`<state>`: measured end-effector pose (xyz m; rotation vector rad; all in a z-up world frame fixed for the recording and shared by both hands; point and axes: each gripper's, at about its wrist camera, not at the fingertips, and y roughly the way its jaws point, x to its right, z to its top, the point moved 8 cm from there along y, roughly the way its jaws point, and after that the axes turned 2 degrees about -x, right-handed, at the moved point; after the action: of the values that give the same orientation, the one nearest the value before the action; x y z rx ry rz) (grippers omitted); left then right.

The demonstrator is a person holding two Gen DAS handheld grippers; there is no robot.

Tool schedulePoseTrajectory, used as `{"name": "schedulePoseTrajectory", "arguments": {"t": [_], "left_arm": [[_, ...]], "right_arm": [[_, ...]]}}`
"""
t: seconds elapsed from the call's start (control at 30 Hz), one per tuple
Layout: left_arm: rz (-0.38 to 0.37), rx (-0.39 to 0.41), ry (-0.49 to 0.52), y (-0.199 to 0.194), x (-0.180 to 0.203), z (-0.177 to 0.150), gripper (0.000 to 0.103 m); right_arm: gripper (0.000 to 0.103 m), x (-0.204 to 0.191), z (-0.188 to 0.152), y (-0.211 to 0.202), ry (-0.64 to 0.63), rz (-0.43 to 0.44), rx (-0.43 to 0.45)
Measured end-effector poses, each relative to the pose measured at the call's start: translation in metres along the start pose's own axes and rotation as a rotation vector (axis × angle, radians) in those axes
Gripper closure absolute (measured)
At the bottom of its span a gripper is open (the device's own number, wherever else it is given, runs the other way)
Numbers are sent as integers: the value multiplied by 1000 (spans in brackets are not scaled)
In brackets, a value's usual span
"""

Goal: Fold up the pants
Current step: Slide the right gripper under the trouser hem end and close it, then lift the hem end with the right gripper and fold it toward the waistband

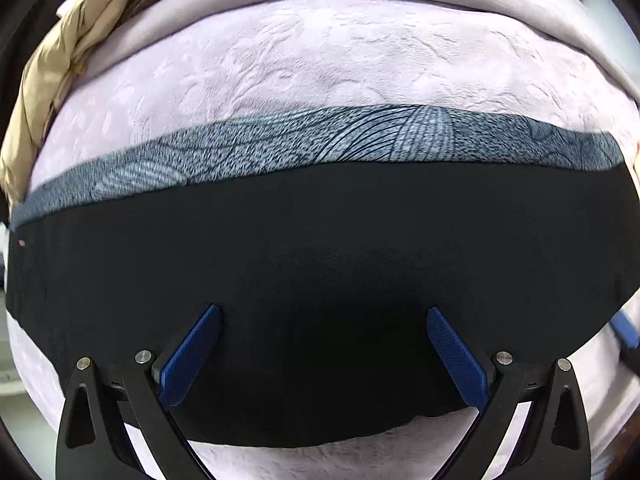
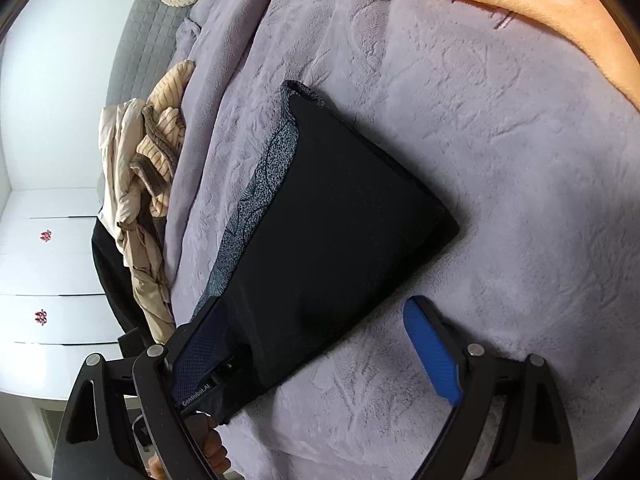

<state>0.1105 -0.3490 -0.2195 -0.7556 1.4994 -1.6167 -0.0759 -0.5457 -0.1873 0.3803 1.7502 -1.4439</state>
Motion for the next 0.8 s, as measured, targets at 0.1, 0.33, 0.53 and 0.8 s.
{"name": "schedulePoseTrajectory", "arguments": {"t": [0.1,0.33,0.53,0.8], "left_arm": [[0,0,4,2,7,5,0],[-25,-2,26,-3,21,11,21],[16,130,18,-23,17,64,25],[111,150,82,15,20,82,16]], "right_arm": [[16,-4,9,7,22,41,19],[57,-18,18,18,26,74,8],[87,0,14,27,79,78,-3],[87,-5,17,32,29,67,-15]]}}
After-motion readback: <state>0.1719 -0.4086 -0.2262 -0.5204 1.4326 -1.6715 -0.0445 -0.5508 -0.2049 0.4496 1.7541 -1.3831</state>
